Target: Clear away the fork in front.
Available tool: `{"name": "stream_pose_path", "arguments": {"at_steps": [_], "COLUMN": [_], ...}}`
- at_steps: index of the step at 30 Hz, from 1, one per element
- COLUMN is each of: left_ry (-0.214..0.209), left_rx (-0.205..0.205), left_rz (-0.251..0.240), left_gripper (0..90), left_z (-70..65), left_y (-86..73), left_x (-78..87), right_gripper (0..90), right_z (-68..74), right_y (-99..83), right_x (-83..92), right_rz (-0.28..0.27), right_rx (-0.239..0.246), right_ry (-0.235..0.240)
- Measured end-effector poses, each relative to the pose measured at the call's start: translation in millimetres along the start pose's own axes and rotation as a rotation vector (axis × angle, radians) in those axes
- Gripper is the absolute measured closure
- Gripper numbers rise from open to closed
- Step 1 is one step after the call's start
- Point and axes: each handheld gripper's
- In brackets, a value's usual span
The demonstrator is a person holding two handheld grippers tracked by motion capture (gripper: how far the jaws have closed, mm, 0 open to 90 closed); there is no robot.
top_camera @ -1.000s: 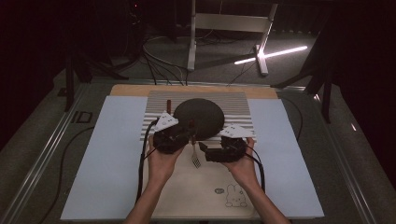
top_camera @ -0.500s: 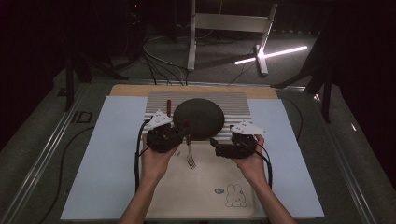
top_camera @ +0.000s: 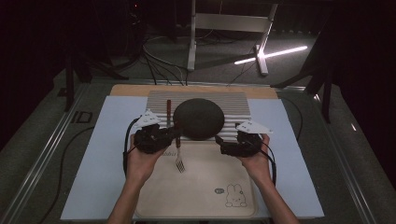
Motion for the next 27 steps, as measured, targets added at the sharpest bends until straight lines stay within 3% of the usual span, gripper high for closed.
{"name": "stream_pose_path", "arguments": {"at_steps": [15,20,23,24,25,27], "left_ry": [-0.004,-0.022,-0.029,-0.043,-0.043,-0.064], "left_rx": [0.024,0.025,0.043,0.084,0.084,0.128], "left_rz": [0.059,0.106,0.112,0.124,0.124,0.140], "left_gripper": [80.2,80.3,80.3,80.4,80.3,80.4], "left_z": [11.3,12.3,14.0,18.5,18.5,23.3], "left_y": [-14.5,-20.6,-23.1,-25.8,-25.8,-28.4], "left_x": [24.3,29.2,31.1,32.7,32.7,32.4], "right_gripper": [11.3,11.3,11.3,11.3,11.3,11.3], "right_z": [-2.2,-2.8,-2.9,-3.1,-3.0,-3.0], "right_y": [-1.5,-1.7,-2.0,-2.4,-2.5,-2.5], "right_x": [0.1,0.7,0.6,0.3,0.2,0.2], "right_rz": [0.004,0.006,0.008,0.009,0.010,0.010], "right_rx": [-0.003,-0.006,-0.004,-0.004,-0.003,-0.003], "right_ry": [-0.014,-0.018,-0.021,-0.023,-0.024,-0.025]}}
Point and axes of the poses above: each handheld gripper's, and its own axes: x roughly backward along the jaws, y roughly out of its top, z roughly to its left, and after that the axes turned 2 degrees about x, right-handed
